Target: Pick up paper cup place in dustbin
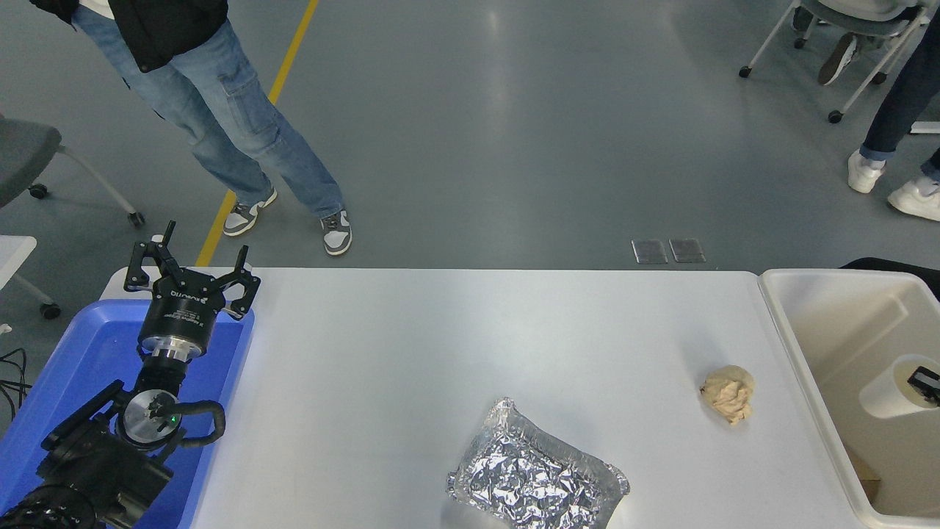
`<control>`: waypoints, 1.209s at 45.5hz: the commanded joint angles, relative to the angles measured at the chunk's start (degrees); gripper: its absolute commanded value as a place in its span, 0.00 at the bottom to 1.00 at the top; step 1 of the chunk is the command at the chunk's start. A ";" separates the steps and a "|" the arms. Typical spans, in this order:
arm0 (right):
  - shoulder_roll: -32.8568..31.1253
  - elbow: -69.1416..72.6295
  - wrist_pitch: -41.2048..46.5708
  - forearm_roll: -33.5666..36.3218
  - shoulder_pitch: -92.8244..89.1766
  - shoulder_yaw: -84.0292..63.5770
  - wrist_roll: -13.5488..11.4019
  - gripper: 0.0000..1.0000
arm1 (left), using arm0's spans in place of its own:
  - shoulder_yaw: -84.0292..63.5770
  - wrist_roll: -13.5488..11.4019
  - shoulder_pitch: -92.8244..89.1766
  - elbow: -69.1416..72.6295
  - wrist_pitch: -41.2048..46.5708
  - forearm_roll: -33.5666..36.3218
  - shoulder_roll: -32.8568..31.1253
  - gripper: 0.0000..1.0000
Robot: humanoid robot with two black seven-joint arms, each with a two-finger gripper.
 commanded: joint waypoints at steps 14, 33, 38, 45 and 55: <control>-7.40 9.61 0.40 0.28 12.16 -9.17 -0.09 1.00 | 0.01 0.09 -0.10 -0.09 -0.14 0.11 0.00 1.00; -11.03 43.01 19.54 0.46 72.28 -54.62 2.55 1.00 | 0.01 0.27 -0.10 0.00 -0.23 0.11 0.00 1.00; -4.00 54.70 33.16 1.69 84.59 -56.57 2.55 1.00 | 0.01 0.27 -0.10 0.00 -0.23 0.11 0.00 1.00; 6.28 61.57 37.49 10.99 90.67 -56.83 2.46 1.00 | 0.01 0.18 -0.10 0.00 -0.23 0.11 0.00 1.00; 19.90 62.01 37.49 23.56 93.75 -56.92 2.20 1.00 | 0.01 0.18 -0.01 0.00 -0.14 0.11 0.00 1.00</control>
